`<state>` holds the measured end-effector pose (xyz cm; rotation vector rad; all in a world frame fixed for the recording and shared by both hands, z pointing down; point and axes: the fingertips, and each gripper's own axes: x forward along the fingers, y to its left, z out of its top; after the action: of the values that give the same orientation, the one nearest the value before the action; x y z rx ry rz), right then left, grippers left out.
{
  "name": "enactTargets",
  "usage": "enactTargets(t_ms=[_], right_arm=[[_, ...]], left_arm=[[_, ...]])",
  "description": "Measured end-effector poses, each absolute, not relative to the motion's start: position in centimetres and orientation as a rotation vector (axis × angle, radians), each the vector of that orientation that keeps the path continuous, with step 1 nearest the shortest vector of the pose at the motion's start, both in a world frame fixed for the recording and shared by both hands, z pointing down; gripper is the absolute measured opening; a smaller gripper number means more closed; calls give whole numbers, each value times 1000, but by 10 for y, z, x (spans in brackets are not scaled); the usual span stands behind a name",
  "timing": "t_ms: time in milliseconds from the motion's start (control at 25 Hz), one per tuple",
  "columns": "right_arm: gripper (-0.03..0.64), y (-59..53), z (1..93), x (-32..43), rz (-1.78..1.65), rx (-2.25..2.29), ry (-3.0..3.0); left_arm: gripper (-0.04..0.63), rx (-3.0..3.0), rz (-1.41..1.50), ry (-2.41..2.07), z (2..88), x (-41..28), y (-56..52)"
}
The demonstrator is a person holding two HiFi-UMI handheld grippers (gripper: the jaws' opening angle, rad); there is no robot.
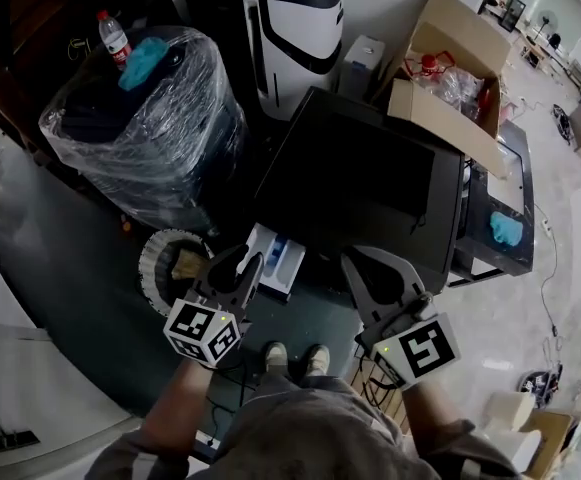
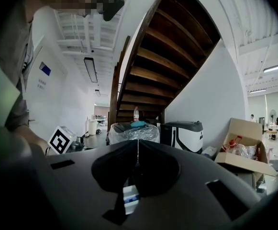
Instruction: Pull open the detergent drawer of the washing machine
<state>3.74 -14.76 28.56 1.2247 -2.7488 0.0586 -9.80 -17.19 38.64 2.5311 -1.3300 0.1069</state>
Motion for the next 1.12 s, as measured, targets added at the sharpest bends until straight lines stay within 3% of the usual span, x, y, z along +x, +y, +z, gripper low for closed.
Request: enactTargets(t_ms=[360,1120], right_arm=[[32,-138,242,49,-34,1303,-2793],[32,-105,208,69,-159,1315,-2816]], left_arm=[[37,2698,59,-1360,309,-81,-173],[21,2839,140,-1433,237,-65,-144]])
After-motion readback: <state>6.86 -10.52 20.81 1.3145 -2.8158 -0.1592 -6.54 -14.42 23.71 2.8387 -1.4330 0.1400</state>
